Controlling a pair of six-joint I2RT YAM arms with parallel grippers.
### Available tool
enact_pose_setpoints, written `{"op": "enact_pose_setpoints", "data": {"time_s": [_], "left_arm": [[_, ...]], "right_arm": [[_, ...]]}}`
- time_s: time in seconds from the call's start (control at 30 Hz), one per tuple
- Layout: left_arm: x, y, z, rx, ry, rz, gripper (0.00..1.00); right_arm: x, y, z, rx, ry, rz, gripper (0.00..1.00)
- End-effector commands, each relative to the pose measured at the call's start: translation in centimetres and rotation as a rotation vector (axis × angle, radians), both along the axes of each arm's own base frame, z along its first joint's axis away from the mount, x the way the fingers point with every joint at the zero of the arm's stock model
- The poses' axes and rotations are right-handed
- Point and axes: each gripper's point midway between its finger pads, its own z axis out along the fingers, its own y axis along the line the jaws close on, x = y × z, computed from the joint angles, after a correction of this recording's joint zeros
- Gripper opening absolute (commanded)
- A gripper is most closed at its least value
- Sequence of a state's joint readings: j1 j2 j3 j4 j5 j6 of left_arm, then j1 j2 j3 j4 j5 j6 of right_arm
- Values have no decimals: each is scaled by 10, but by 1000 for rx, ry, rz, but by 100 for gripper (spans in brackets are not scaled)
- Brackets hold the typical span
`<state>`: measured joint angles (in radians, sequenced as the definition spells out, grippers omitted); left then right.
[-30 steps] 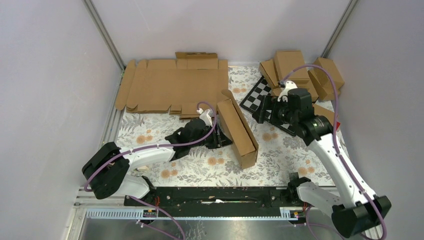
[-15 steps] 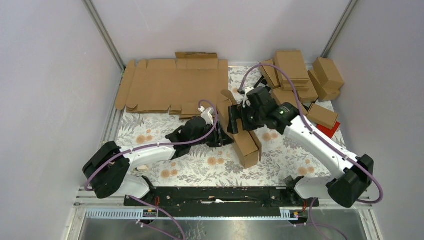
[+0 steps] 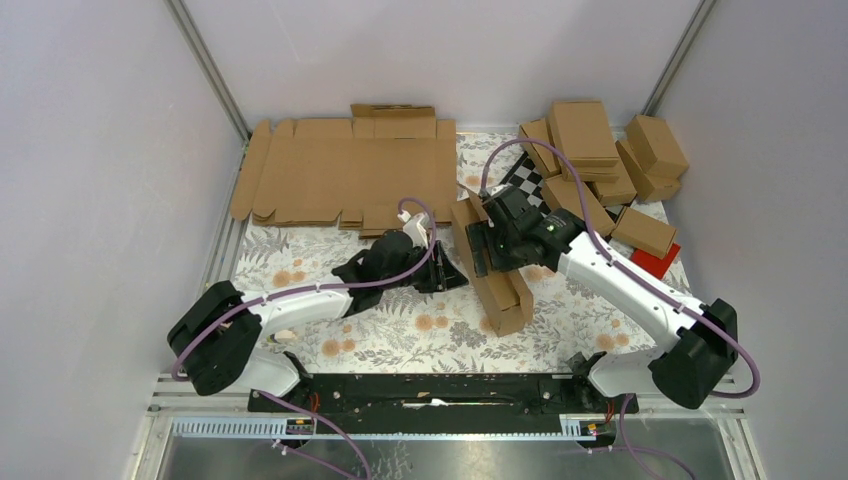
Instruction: Fold the paper box
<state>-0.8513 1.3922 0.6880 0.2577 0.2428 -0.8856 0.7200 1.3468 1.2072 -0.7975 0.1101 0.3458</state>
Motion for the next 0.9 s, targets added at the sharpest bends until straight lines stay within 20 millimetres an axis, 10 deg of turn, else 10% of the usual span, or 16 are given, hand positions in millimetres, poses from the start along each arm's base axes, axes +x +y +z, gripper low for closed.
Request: {"op": "enact_pose_setpoints", "data": {"time_s": [0.0, 0.4, 0.87], "left_arm": [[15, 6, 31, -41, -74, 10, 39], [59, 111, 71, 37, -181, 167, 56], [83, 131, 109, -136, -506, 193, 73]], "right_arm": [[-8, -18, -2, -60, -21, 3, 78], [-36, 11, 37, 169, -49, 220, 66], [-61, 13, 33, 165, 39, 387, 65]]}}
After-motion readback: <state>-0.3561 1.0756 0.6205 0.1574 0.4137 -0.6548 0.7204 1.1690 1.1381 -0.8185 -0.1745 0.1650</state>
